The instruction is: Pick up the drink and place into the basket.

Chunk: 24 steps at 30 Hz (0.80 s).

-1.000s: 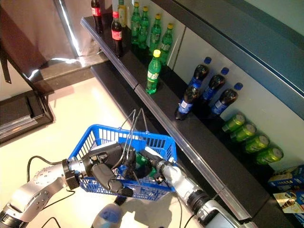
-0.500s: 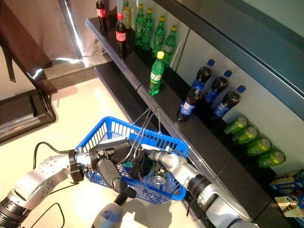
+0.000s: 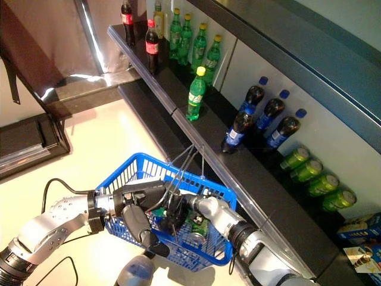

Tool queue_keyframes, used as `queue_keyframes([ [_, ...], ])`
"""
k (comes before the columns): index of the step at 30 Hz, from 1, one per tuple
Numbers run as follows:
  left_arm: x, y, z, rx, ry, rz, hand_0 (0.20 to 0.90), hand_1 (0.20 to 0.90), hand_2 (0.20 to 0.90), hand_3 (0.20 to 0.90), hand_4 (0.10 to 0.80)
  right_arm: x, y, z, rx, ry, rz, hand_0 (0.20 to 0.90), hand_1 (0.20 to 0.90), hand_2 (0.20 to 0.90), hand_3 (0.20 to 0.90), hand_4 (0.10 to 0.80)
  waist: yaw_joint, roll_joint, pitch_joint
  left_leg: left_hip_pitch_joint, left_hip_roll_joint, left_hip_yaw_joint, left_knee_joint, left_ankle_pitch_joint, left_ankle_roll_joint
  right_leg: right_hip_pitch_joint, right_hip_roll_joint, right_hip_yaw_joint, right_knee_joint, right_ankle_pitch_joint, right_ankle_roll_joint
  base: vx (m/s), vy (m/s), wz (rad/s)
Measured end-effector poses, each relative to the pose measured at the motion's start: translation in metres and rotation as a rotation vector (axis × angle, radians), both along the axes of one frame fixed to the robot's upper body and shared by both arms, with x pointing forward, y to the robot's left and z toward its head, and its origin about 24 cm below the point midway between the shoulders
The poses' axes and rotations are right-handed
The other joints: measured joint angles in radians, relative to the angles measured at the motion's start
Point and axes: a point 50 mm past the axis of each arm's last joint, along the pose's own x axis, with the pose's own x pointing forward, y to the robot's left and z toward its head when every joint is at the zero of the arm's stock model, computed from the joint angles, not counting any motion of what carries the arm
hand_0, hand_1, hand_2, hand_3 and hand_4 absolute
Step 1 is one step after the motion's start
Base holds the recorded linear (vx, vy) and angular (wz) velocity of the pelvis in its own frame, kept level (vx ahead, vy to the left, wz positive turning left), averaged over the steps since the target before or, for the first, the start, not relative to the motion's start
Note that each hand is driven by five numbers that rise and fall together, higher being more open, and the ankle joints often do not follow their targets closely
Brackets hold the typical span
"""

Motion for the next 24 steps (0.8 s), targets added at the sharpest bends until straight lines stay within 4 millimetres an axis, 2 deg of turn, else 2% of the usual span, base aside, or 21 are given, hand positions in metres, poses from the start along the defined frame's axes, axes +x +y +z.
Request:
queue_keyframes([
  [7, -0.0006, -0.0006, -0.0016, 0.013, -0.001, -0.004, 0.300, 0.300, 0.300, 0.200, 0.100, -0.0008, 0.0011, -0.0040, -0.003, 0.011, -0.013, 0.300, 0.300, 0.300, 0.200, 0.100, 0.000, 0.000, 0.000, 0.000, 0.000, 0.000, 0.000, 0.000, 0.000, 0.000, 0.000, 0.000, 0.000, 0.000, 0.000, 0.000, 0.000, 0.00],
  [8, -0.0006, -0.0006, -0.0016, 0.013, -0.001, -0.004, 0.300, 0.300, 0.300, 0.200, 0.100, -0.0007, 0.0010, -0.0040, -0.004, 0.008, -0.014, 0.512, 0.512, 0.512, 0.447, 0.347, 0.000, 0.000, 0.000, 0.000, 0.000, 0.000, 0.000, 0.000, 0.000, 0.000, 0.000, 0.000, 0.000, 0.000, 0.000, 0.000, 0.000, 0.00],
  [9, -0.0006, -0.0006, -0.0016, 0.013, -0.001, -0.004, 0.300, 0.300, 0.300, 0.200, 0.100, -0.0006, 0.0010, -0.0040, -0.007, 0.004, -0.014, 0.674, 0.674, 0.674, 0.636, 0.536, 0.000, 0.000, 0.000, 0.000, 0.000, 0.000, 0.000, 0.000, 0.000, 0.000, 0.000, 0.000, 0.000, 0.000, 0.000, 0.000, 0.000, 0.00],
  [10, -0.0005, -0.0006, -0.0016, 0.014, -0.001, -0.003, 0.300, 0.300, 0.300, 0.200, 0.100, -0.0005, 0.0011, -0.0041, -0.009, 0.002, -0.015, 0.900, 0.900, 0.900, 0.900, 0.800, 0.000, 0.000, 0.000, 0.000, 0.000, 0.000, 0.000, 0.000, 0.000, 0.000, 0.000, 0.000, 0.000, 0.000, 0.000, 0.000, 0.000, 0.00],
  [24, -0.0006, -0.0006, -0.0032, 0.035, -0.006, -0.002, 0.300, 0.300, 0.300, 0.200, 0.100, -0.0004, 0.0024, -0.0070, -0.016, 0.003, -0.034, 0.900, 0.900, 0.900, 0.900, 0.800, 0.001, -0.005, -0.003, 0.001, 0.001, 0.000, 0.000, 0.000, 0.000, 0.000, 0.001, 0.000, 0.000, 0.000, 0.000, 0.000, 0.000, 0.00],
])
